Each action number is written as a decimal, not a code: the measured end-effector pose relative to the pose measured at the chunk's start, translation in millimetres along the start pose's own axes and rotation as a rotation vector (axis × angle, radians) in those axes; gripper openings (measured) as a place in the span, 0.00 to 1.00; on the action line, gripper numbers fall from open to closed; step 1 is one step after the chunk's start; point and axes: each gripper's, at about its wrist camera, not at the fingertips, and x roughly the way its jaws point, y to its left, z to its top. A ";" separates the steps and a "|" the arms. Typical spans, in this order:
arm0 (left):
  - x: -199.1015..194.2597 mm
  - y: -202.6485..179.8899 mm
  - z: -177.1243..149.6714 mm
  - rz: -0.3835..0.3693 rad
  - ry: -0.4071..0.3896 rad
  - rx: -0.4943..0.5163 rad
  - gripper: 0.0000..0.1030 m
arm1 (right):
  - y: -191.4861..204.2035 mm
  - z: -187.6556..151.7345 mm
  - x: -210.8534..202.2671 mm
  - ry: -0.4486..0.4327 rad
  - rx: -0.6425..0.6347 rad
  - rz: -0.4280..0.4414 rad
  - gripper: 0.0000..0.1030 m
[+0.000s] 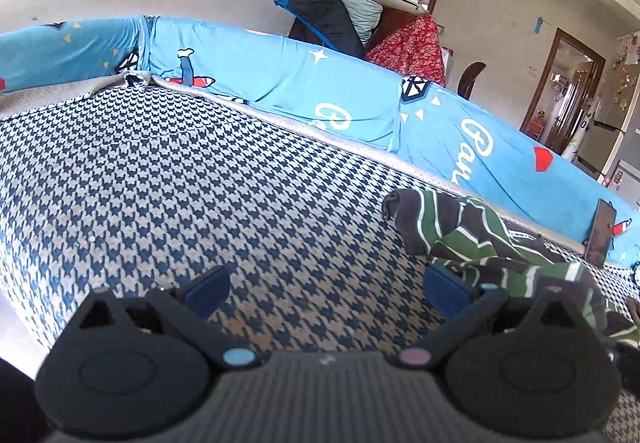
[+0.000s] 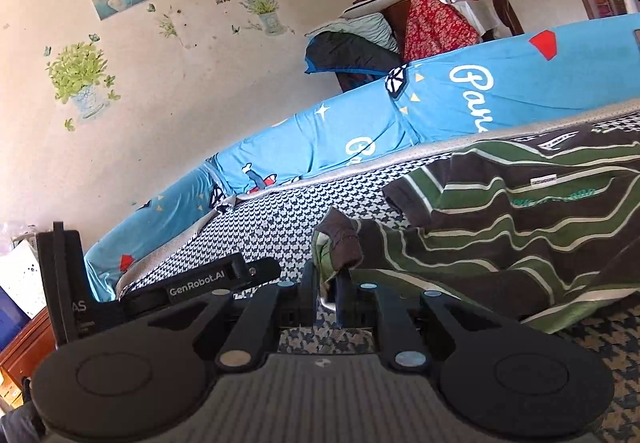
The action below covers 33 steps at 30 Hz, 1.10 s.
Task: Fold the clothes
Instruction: 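Drag the shirt edge with the right gripper toward the left gripper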
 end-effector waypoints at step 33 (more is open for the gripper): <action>4.4 -46.0 -24.9 -0.084 0.047 0.154 1.00 | -19.4 -32.2 -12.4 0.118 -0.016 -0.093 0.30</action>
